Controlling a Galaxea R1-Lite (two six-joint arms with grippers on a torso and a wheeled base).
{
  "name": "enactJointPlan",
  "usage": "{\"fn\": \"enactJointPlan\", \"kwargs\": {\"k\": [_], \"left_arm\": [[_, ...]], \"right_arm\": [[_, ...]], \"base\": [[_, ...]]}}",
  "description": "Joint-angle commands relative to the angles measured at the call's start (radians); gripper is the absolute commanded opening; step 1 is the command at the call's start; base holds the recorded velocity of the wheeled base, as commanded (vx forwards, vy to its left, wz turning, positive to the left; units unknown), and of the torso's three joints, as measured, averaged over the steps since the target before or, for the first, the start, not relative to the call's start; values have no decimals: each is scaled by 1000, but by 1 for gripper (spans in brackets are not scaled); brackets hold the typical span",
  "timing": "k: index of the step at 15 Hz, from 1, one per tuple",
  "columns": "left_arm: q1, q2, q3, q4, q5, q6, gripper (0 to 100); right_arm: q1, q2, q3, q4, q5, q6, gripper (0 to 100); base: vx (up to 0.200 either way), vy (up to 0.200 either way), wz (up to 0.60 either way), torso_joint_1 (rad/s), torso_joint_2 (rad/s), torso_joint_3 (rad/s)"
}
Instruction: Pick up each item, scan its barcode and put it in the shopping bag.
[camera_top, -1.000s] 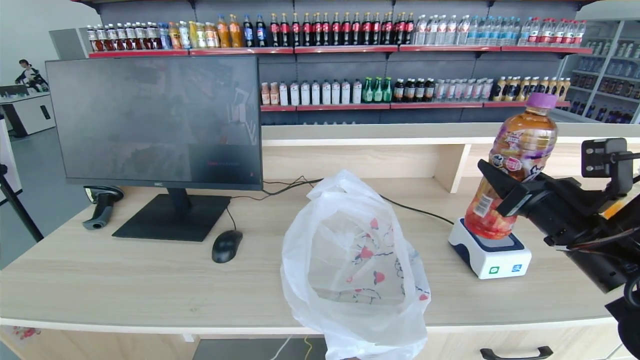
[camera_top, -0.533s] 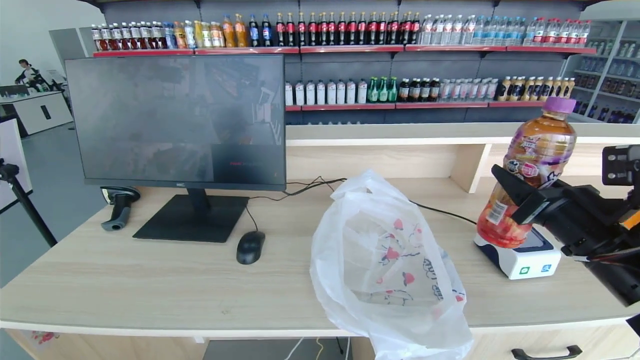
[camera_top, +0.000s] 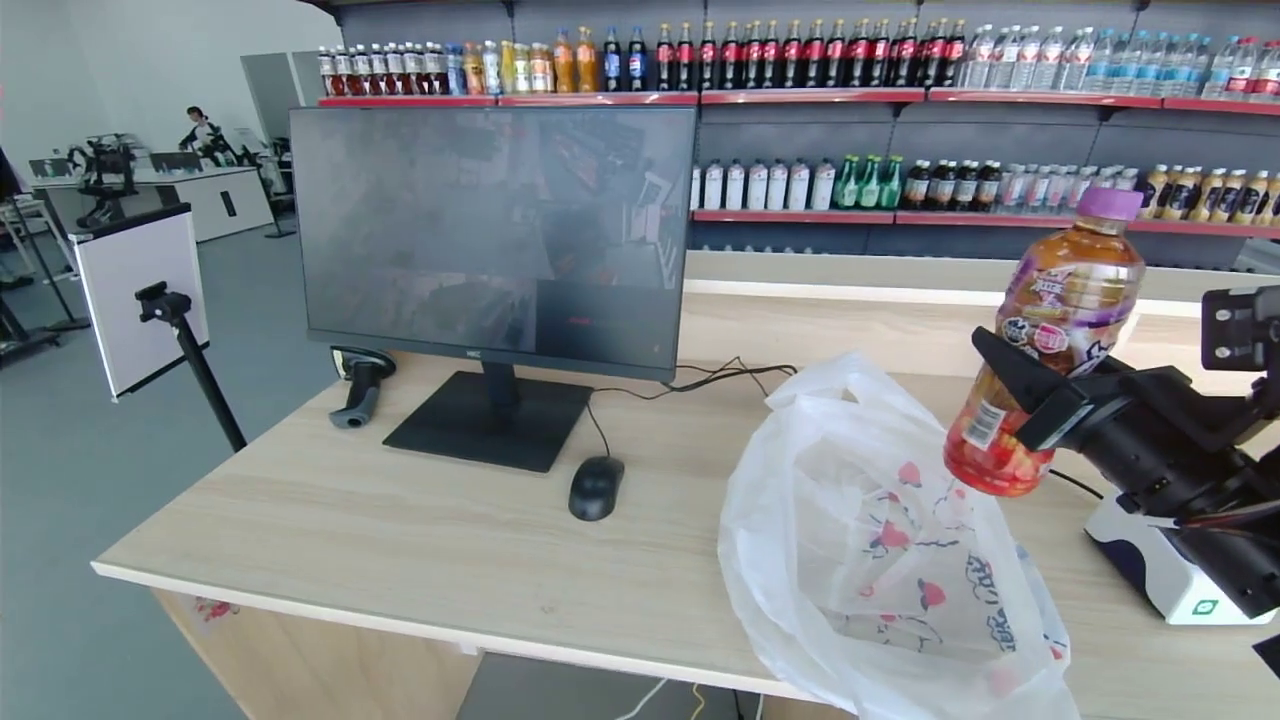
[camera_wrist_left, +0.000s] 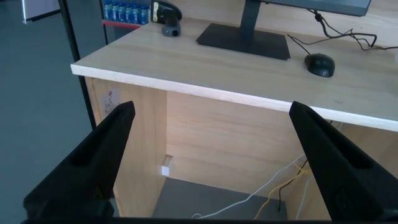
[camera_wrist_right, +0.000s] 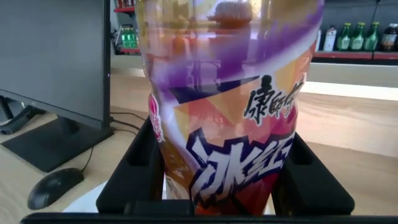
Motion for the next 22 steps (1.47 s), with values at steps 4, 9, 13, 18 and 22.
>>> {"fn": "enactJointPlan", "kwargs": {"k": [4, 9, 13, 18, 22], "left_arm": [[0, 0, 0, -1, 0, -2, 100], [0, 0, 0, -1, 0, -3, 100], [0, 0, 0, 1, 0, 0, 100], [0, 0, 0, -1, 0, 0, 100], [0, 0, 0, -1, 0, 0, 100]], "right_arm": [[90, 25, 14, 2, 0, 0, 0], [133, 111, -14, 2, 0, 1, 0], [161, 198, -63, 2, 0, 3, 0], [163, 298, -112, 2, 0, 9, 0], [186, 369, -132, 2, 0, 23, 0]], "base": [[0, 0, 0, 0, 0, 0], [0, 0, 0, 0, 0, 0], [0, 0, 0, 0, 0, 0], [0, 0, 0, 0, 0, 0], [0, 0, 0, 0, 0, 0]]}}
